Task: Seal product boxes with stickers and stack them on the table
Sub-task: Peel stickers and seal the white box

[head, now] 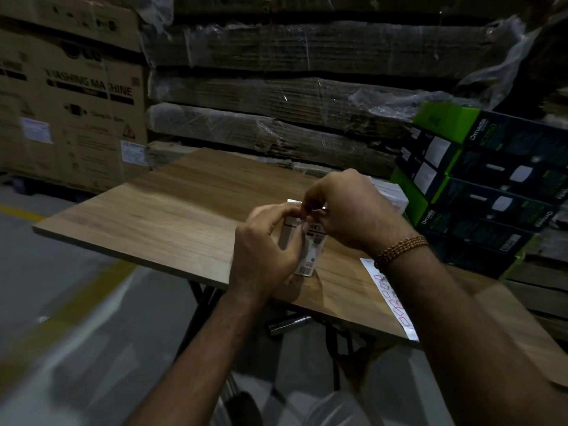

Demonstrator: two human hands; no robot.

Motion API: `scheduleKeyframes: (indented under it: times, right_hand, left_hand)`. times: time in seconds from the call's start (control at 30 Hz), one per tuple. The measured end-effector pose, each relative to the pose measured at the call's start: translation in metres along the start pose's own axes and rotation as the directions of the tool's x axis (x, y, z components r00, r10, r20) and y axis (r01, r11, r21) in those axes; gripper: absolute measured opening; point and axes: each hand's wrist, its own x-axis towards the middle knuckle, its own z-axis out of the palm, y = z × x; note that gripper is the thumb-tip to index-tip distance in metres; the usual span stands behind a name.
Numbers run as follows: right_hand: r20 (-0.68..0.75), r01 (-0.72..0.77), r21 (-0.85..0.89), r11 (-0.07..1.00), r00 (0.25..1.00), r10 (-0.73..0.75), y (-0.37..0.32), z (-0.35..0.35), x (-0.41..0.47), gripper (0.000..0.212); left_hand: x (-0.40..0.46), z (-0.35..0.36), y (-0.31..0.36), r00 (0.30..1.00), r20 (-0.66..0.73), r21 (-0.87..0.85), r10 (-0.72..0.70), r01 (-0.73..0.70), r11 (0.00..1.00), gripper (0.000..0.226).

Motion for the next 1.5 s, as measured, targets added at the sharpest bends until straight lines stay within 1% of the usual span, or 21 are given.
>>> scheduleKeyframes:
  times: [0.1, 0.2, 0.5, 0.9, 1.03, 1.1, 1.17, 1.27, 1.43, 1.5]
  right_hand:
    - [0.007, 0.013, -0.037, 0.999, 1.000, -0.013, -0.002, -0.002, 0.000, 0.017]
    - [0.012, 0.017, -0.038, 0.999, 1.000, -0.016, -0.002, -0.001, 0.000, 0.018]
    - [-0.013, 0.066, -0.107, 0.992, 0.998, -0.067, 0.001, 0.002, 0.003, 0.019]
    - [-0.038, 0.077, -0.090, 0.993, 0.996, -0.080, 0.002, 0.005, 0.003, 0.019]
    - [-0.098, 0.028, -0.025, 0.999, 0.995, -0.030, 0.004, 0.008, 0.004, 0.024]
    - [-0.115, -0.003, 0.018, 1.000, 0.993, 0.005, 0.007, 0.011, 0.004, 0.031]
    - [-0.129, -0.032, 0.071, 0.997, 0.991, 0.041, 0.011, 0.013, 0.004, 0.034]
    - [-0.133, -0.068, 0.150, 0.986, 0.987, 0.089, 0.018, 0.017, 0.004, 0.033]
    - [-0.124, -0.101, 0.338, 0.936, 0.981, 0.150, 0.030, 0.025, 0.004, 0.027]
    - [-0.143, -0.100, 0.384, 0.918, 0.976, 0.166, 0.033, 0.029, 0.003, 0.024]
  left_hand:
    - [0.001, 0.002, 0.001, 1.000, -0.022, -0.006, -0.017, 0.017, 1.000, 0.031]
    - [0.001, 0.003, 0.000, 0.999, -0.040, 0.006, -0.009, 0.009, 1.000, 0.031]
    - [0.001, 0.002, 0.000, 0.999, -0.029, -0.008, -0.040, 0.039, 0.999, 0.033]
    - [0.004, 0.003, -0.003, 0.996, 0.000, 0.021, -0.086, 0.086, 0.996, 0.036]
    - [0.003, 0.003, 0.002, 0.993, -0.029, -0.026, -0.110, 0.110, 0.994, 0.043]
    - [0.004, 0.003, 0.006, 0.990, -0.045, -0.067, -0.131, 0.127, 0.990, 0.055]
    - [0.005, 0.001, 0.008, 0.988, -0.054, -0.057, -0.143, 0.140, 0.988, 0.066]
    - [0.006, 0.001, 0.007, 0.986, -0.055, -0.050, -0.159, 0.156, 0.986, 0.072]
    - [0.008, 0.000, 0.005, 0.984, -0.040, -0.057, -0.172, 0.169, 0.984, 0.076]
    - [0.009, 0.000, 0.005, 0.984, -0.036, -0.056, -0.174, 0.172, 0.983, 0.077]
